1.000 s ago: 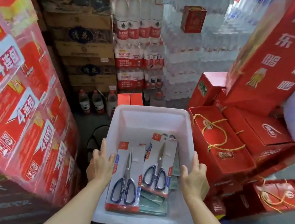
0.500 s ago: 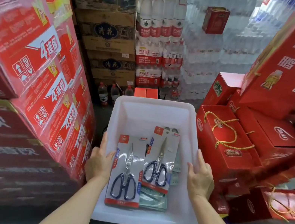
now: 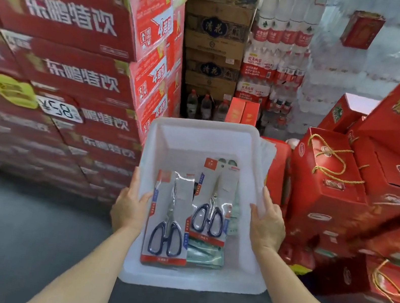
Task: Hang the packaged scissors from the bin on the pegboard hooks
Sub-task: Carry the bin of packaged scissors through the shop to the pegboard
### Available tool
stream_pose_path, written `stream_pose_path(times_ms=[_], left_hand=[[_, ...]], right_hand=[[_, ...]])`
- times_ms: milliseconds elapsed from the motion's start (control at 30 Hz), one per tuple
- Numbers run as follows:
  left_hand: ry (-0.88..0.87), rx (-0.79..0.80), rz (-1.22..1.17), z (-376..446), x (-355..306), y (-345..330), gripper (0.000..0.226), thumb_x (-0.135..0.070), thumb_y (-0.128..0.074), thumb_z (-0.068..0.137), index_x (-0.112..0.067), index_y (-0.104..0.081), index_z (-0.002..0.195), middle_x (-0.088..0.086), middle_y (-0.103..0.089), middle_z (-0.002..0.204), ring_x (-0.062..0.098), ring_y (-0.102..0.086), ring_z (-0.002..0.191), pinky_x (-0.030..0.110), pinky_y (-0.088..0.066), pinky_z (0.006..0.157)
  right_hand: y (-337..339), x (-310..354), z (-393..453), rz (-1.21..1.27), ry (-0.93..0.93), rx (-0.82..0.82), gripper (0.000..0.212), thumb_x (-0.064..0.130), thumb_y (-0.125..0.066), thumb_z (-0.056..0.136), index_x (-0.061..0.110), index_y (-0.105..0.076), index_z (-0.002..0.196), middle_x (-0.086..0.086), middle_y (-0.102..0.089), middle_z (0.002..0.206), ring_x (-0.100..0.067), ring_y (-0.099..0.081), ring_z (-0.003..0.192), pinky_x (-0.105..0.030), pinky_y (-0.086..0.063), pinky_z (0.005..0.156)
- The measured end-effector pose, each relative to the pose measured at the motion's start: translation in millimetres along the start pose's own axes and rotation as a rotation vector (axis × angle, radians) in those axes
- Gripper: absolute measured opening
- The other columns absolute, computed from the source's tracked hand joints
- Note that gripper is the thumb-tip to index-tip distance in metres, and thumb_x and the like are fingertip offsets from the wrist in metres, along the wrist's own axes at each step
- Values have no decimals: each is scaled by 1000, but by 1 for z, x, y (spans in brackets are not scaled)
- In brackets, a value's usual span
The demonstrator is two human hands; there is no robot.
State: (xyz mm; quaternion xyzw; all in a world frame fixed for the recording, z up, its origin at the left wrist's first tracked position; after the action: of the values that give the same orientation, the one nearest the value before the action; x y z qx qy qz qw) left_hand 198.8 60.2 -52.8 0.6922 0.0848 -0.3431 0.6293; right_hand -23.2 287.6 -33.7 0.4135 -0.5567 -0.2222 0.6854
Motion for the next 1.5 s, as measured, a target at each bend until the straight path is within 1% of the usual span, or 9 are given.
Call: stream_pose_path(times_ms=[67, 300, 667, 900, 1000, 1167, 1267, 1400, 1500], left_hand=[[32, -26, -20, -11, 24, 14, 75, -32, -62, 94, -39, -17, 154, 17, -68, 109, 38, -65, 98, 45, -53, 79], [197, -146, -33, -50, 107, 71, 70, -28, -58, 96, -41, -19, 154, 16, -65, 116, 39, -62, 101, 42, -50, 78], [423, -320, 20, -87, 210, 158, 68, -33, -53, 98, -44, -14, 153, 16, -63, 121, 39, -59, 106, 45, -49, 86], [526, -447, 22, -56, 266, 212, 66, -30, -54, 98, -39, -19, 154, 18, -62, 121, 40, -59, 106, 42, -47, 83], [588, -489, 54, -38, 289, 235, 65, -30, -54, 99, -35, -21, 154, 20, -61, 118, 41, -60, 102, 40, -43, 77], [674, -552, 10, -10, 331, 268, 66, -32, -55, 97, -37, -21, 154, 21, -59, 123, 41, -58, 111, 47, -46, 92], [676, -585, 6, 10, 351, 288, 65, -30, -54, 98, -34, -22, 154, 18, -58, 130, 39, -56, 115, 46, -45, 94], [737, -631, 15, 43, 387, 312, 65, -31, -55, 96, -35, -24, 153, 23, -63, 119, 42, -60, 104, 46, -47, 88], [791, -666, -4, 72, 407, 330, 65, -31, -55, 95, -40, -25, 152, 23, -61, 114, 42, -60, 100, 46, -47, 87]], right_hand=[[-6, 12, -14, -2, 30, 48, 54, 31, -55, 96, 37, -36, 146, -12, -58, 117, -32, -60, 95, -34, -43, 71], [-58, 58, -67, -4, 157, 200, 57, 36, -51, 97, 42, -27, 148, -5, -56, 107, -16, -46, 73, -29, -40, 64], [-119, 174, -128, 20, 370, 403, 54, 35, -47, 99, 41, -27, 148, -7, -52, 119, -29, -57, 96, -38, -46, 80], [-169, 277, -146, 79, 493, 473, 55, 33, -50, 98, 41, -30, 148, -4, -54, 120, -27, -57, 101, -31, -35, 80], [-188, 323, -156, 101, 541, 514, 54, 30, -50, 99, 39, -31, 148, -10, -52, 130, -31, -55, 111, -36, -41, 93], [-231, 391, -166, 195, 624, 526, 55, 25, -55, 95, 37, -36, 146, -7, -58, 117, -25, -58, 95, -38, -49, 89], [-257, 429, -170, 227, 647, 570, 55, 25, -55, 95, 37, -37, 145, -6, -58, 123, -27, -59, 101, -40, -50, 91], [-297, 487, -176, 181, 734, 582, 54, 25, -52, 96, 36, -36, 146, -10, -56, 123, -33, -59, 103, -39, -47, 88], [-336, 530, -174, 176, 751, 642, 54, 27, -50, 98, 36, -32, 148, -9, -50, 137, -31, -53, 116, -37, -42, 93]])
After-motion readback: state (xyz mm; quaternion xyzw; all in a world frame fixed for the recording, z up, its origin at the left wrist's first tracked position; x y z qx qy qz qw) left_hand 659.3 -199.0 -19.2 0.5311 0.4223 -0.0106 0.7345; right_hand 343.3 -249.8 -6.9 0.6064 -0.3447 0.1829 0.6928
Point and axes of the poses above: each hand's wrist, its own z-axis towards the middle knuckle, its own y-axis out of the back of the hand, x = y × z, the point moved 3 cm from there along z, towards the middle knuckle
